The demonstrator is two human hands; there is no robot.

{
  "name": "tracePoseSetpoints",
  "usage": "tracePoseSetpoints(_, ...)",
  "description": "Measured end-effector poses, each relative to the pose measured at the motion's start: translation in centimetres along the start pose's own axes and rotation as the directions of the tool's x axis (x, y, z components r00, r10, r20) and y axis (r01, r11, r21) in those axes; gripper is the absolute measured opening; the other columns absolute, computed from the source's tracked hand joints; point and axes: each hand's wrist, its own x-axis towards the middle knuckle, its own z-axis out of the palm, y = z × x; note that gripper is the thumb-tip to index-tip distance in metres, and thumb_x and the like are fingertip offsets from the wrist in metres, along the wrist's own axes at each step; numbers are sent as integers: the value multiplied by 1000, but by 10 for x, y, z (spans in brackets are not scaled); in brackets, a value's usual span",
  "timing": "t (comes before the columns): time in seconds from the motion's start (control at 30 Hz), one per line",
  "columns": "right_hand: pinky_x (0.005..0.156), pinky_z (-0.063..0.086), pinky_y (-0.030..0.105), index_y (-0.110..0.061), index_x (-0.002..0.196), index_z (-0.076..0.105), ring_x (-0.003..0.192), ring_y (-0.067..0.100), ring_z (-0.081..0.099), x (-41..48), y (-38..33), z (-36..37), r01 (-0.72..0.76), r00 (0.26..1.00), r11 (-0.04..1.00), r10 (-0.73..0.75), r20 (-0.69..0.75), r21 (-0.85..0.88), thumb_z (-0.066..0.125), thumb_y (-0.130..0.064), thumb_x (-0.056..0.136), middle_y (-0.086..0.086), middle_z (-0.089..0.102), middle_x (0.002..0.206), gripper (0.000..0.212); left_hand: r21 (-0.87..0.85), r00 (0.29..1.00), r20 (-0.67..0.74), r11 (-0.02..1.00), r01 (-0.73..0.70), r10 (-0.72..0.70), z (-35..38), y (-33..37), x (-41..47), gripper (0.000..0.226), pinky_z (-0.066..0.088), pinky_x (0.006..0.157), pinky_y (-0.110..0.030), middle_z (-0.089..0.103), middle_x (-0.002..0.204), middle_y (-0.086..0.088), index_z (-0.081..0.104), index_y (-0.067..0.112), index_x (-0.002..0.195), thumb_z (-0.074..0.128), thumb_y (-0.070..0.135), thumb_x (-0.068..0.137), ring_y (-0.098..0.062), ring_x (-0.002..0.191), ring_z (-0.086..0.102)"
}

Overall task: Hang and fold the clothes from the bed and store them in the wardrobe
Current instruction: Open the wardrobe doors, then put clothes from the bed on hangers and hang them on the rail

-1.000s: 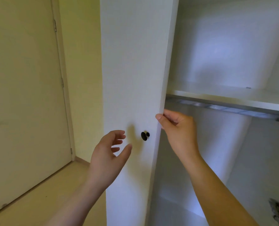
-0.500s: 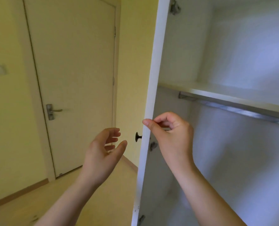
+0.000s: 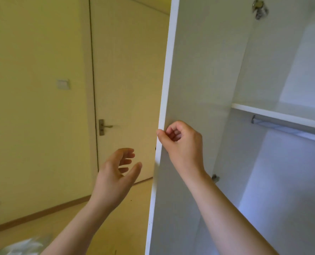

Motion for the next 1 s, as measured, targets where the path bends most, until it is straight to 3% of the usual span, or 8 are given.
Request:
tracePoseSetpoints(0.5,55,42,28,-20,68,53,58,16,55,35,6,74,-18,1000,980,16,-15,-198,71,-35,80,-8,56,59,26,73,994,-84,995,70,-64,-36,-31,18,38,52,79,-22,62,109,22,57,33,119,65,42,83,2,101,59)
tracePoseSetpoints(0.73,55,38,27,-21,73,54,63,14,56,35,3,73,-38,998,981,47,42,-191,69,-31,84,-7,58,65,21,68,991,-105,993,96,-89,-41,-32,9,39,54,82,-24,61,110,21,57,30,121,64,41,84,0,103,59)
tracePoseSetpoints(0.8,59,44,27,-21,80,58,69,12,59,33,0,65,-54,990,989,71,122,-137,69,-29,86,-8,61,72,15,52,988,-115,992,111,-104,-40,-29,6,36,54,81,-25,61,110,20,57,30,120,65,37,85,-1,103,59)
tracePoseSetpoints(0.9,62,44,9,-25,86,62,75,2,60,20,-6,53,-88,973,995,73,221,56,69,-26,87,-13,64,80,8,10,979,-149,990,143,-140,-41,-24,-1,33,56,79,-28,63,109,19,58,31,118,66,34,86,-2,103,61)
tracePoseSetpoints(1.0,65,49,11,-29,85,64,76,2,62,-2,-12,53,-132,955,969,68,287,210,67,-22,88,-16,65,83,8,-21,967,-197,987,160,-161,-48,-22,-7,29,54,73,-21,65,107,20,59,33,114,66,32,86,1,100,62)
